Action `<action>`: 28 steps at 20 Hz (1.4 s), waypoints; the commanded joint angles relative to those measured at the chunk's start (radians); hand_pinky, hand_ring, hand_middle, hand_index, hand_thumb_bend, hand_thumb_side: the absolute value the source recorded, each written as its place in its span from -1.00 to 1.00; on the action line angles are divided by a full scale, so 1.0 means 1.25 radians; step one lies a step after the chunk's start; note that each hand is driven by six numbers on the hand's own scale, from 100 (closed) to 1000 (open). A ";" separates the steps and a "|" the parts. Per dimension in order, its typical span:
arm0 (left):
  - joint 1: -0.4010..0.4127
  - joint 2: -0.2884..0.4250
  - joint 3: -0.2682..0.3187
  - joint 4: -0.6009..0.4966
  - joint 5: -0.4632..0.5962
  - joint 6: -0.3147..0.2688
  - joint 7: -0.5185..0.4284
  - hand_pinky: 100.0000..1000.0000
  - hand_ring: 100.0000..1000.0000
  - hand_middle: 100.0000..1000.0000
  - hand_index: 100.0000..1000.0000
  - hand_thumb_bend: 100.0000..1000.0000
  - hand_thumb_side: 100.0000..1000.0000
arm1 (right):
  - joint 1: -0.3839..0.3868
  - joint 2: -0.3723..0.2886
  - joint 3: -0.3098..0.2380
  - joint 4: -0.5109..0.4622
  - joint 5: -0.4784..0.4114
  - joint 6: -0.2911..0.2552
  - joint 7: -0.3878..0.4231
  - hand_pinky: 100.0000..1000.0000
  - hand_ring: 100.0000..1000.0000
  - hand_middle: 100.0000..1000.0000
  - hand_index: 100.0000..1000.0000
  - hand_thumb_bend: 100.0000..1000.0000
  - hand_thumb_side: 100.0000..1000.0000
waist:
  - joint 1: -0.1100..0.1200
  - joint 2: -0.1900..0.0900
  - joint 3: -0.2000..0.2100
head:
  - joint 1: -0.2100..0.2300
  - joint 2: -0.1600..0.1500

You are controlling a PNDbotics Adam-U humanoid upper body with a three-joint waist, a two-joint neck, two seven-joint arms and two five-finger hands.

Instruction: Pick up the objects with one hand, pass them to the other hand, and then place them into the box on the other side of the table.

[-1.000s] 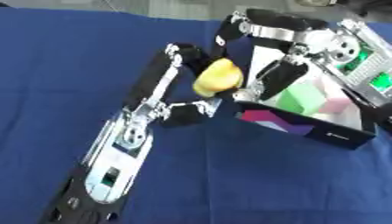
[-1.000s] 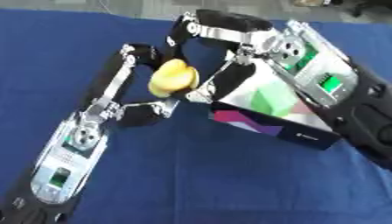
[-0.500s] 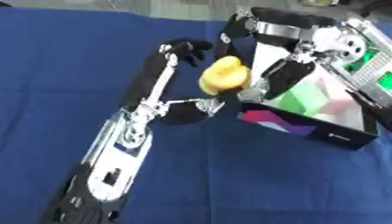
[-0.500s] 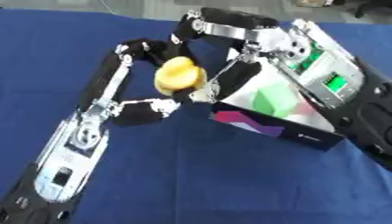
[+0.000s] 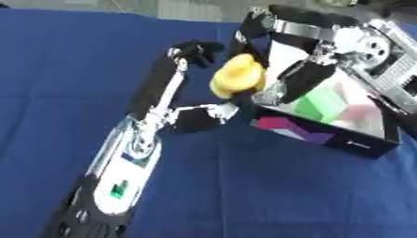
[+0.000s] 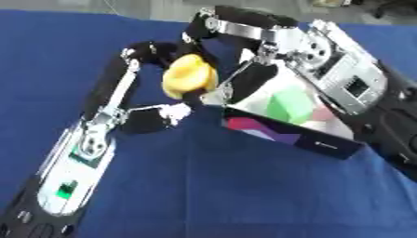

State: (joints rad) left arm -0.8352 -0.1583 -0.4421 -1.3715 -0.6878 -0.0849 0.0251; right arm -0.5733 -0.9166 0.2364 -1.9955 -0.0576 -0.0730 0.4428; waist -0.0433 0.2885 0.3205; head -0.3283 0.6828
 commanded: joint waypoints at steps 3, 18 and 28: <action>-0.002 0.010 0.000 -0.009 -0.014 -0.008 -0.002 0.50 0.23 0.16 0.58 1.00 0.13 | 0.000 -0.037 -0.025 -0.004 -0.025 0.008 -0.022 0.39 0.11 -0.77 0.04 -0.54 -1.00 | 0.006 -0.012 -0.006 | -0.010 -0.002; 0.027 0.082 0.015 -0.026 -0.042 0.005 0.007 0.50 0.24 0.17 0.57 1.00 0.02 | 0.069 -0.087 -0.096 -0.004 -0.081 0.017 -0.108 0.39 0.12 -0.77 0.06 -0.62 -1.00 | 0.022 -0.032 -0.026 | -0.020 0.007; 0.061 0.177 0.049 -0.062 -0.015 0.052 0.035 0.50 0.24 0.17 0.55 0.79 0.00 | 0.174 -0.124 -0.210 0.022 -0.173 0.065 -0.233 0.40 0.14 -0.76 0.10 -0.79 -1.00 | 0.049 -0.042 -0.054 | -0.051 0.000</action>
State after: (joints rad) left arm -0.7477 0.0417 -0.3925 -1.4227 -0.7144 -0.0273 0.0661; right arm -0.3497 -1.0291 0.0048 -1.9702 -0.2597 0.0042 0.1688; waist 0.0073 0.2739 0.2536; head -0.3848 0.6915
